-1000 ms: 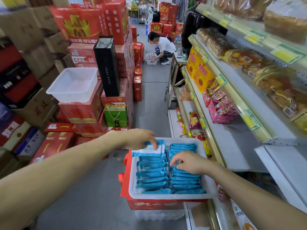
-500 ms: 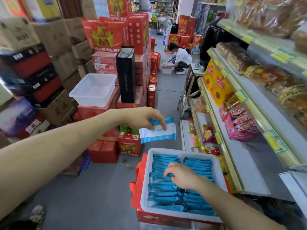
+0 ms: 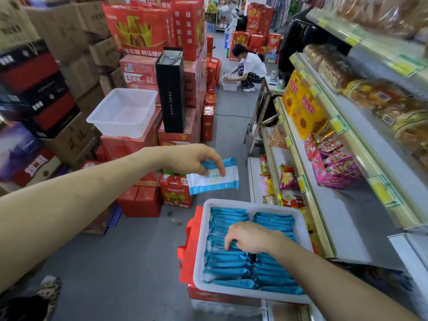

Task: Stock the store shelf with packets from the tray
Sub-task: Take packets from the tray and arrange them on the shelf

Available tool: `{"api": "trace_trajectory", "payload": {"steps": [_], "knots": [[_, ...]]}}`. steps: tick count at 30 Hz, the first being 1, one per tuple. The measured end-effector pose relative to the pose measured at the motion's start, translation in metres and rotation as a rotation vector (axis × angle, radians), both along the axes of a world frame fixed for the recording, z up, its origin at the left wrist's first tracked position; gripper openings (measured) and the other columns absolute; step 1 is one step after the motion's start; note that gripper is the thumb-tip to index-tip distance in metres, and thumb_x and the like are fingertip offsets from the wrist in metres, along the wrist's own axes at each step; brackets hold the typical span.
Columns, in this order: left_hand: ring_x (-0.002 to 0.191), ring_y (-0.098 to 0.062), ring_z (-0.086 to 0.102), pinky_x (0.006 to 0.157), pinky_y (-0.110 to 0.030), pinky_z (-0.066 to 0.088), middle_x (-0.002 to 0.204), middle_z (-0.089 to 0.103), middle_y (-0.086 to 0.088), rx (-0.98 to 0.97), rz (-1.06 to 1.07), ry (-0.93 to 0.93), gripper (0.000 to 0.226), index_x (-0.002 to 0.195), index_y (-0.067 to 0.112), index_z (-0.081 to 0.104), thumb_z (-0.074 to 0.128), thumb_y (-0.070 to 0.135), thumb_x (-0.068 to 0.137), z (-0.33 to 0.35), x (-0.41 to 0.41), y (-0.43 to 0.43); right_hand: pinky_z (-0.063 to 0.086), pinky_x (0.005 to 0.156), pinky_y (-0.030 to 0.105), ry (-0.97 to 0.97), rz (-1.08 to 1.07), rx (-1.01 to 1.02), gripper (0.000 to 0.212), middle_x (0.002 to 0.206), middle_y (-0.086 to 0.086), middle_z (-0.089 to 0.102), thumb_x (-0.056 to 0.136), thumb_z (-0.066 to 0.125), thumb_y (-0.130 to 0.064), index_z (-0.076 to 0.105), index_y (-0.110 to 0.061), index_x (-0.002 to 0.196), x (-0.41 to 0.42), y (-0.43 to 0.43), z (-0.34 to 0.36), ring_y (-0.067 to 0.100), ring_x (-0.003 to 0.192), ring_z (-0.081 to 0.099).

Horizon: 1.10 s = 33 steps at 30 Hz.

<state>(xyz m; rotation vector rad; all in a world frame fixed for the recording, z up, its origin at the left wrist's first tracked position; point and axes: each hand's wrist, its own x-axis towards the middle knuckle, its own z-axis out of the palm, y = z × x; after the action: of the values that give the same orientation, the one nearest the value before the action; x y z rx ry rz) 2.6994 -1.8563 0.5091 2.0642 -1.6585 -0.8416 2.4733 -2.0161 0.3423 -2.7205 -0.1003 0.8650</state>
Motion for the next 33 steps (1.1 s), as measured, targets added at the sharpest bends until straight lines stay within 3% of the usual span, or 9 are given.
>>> {"api": "trace_trajectory", "payload": {"steps": [5,11,17,21,24,28,33], "knots": [[0.115,-0.013,0.061,0.083,-0.03,0.063,0.112,0.052,0.037,0.006,0.024,0.037,0.044,0.114,0.051,0.07,0.065,0.01,0.098,-0.006,-0.002,0.005,0.05,0.097,0.046,0.063,0.059,-0.015,0.049,0.129,-0.005,0.06,0.097,0.046,-0.003,0.069,-0.034,0.126,0.004,0.007,0.0,0.02,0.115,0.056],[0.113,-0.012,0.061,0.079,-0.024,0.062,0.113,0.051,0.034,0.019,0.051,0.043,0.043,0.116,0.048,0.071,0.066,0.009,0.098,-0.015,-0.004,0.011,0.046,0.091,0.038,0.038,0.105,-0.007,0.037,0.125,-0.006,0.06,0.098,0.055,-0.013,0.068,-0.032,0.127,0.004,0.009,-0.002,0.018,0.114,0.054],[0.114,-0.01,0.061,0.081,-0.026,0.062,0.111,0.051,0.036,0.026,0.053,0.062,0.046,0.112,0.052,0.071,0.066,0.01,0.098,-0.019,-0.008,0.014,0.047,0.096,0.042,-0.005,0.03,0.059,0.033,0.118,-0.008,0.063,0.098,0.056,-0.015,0.069,-0.036,0.12,-0.003,0.008,-0.008,0.013,0.109,0.051],[0.111,-0.008,0.061,0.076,-0.021,0.059,0.109,0.052,0.037,0.025,0.064,0.068,0.044,0.112,0.05,0.071,0.065,0.009,0.098,-0.019,-0.009,0.016,0.039,0.07,0.029,-0.069,-0.083,0.109,0.023,0.094,-0.017,0.052,0.096,0.058,-0.016,0.059,-0.037,0.105,-0.008,0.003,-0.009,0.002,0.086,0.047],[0.11,-0.009,0.061,0.076,-0.022,0.058,0.111,0.051,0.032,0.027,0.063,0.06,0.043,0.114,0.048,0.071,0.065,0.009,0.098,-0.02,-0.012,0.017,0.033,0.065,0.023,-0.103,-0.091,0.109,0.025,0.09,-0.019,0.047,0.097,0.055,-0.014,0.053,-0.037,0.105,-0.01,0.004,-0.009,0.002,0.081,0.046],[0.111,-0.007,0.06,0.082,-0.025,0.06,0.112,0.051,0.032,0.031,0.067,0.07,0.041,0.115,0.044,0.072,0.065,0.007,0.099,-0.021,-0.014,0.019,0.042,0.07,0.035,-0.104,-0.11,0.098,0.028,0.091,-0.015,0.05,0.099,0.049,-0.012,0.048,-0.038,0.108,-0.01,0.007,-0.008,0.011,0.083,0.051],[0.11,-0.009,0.059,0.079,-0.023,0.057,0.113,0.053,0.028,0.03,0.076,0.069,0.041,0.118,0.042,0.071,0.063,0.007,0.099,-0.023,-0.014,0.025,0.054,0.086,0.048,-0.061,-0.06,0.059,0.036,0.117,-0.007,0.061,0.1,0.041,-0.01,0.054,-0.042,0.111,-0.004,0.005,-0.003,0.019,0.098,0.061]]}}
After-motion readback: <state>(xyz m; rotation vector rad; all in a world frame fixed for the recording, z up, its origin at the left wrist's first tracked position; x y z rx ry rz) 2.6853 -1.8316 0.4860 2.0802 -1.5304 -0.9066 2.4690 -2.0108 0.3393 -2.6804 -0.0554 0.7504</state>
